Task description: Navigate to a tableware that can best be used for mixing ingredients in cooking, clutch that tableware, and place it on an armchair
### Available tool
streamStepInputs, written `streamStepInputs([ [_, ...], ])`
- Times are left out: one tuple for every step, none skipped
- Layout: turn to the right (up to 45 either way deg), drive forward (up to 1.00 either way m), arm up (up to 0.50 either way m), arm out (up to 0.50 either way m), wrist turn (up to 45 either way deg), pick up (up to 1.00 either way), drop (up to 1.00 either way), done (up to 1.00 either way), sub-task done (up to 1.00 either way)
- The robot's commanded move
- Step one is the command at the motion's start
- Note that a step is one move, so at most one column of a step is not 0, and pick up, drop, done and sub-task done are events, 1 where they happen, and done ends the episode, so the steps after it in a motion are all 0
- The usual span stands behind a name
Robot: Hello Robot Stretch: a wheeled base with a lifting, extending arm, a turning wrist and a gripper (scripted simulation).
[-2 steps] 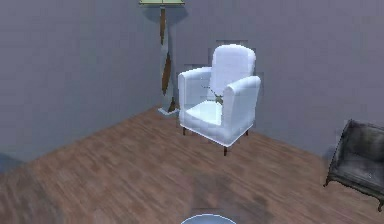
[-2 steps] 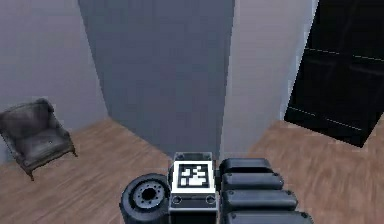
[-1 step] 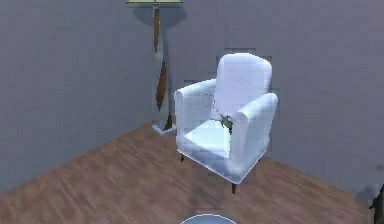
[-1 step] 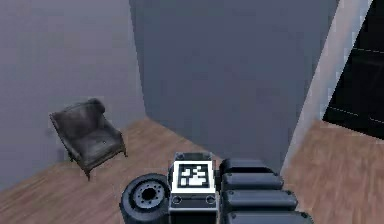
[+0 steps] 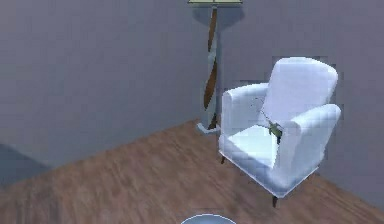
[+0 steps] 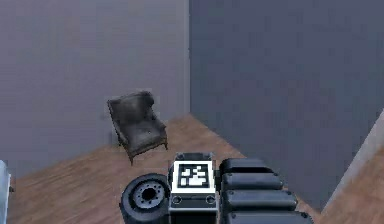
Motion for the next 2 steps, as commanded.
streamStepInputs([
  [0.0,1.00,0.00,0.00,0.0,0.00,0.00,0.00,0.00],
  [-36.0,0.00,0.00,0.00,0.0,0.00,0.00,0.00,0.00],
])
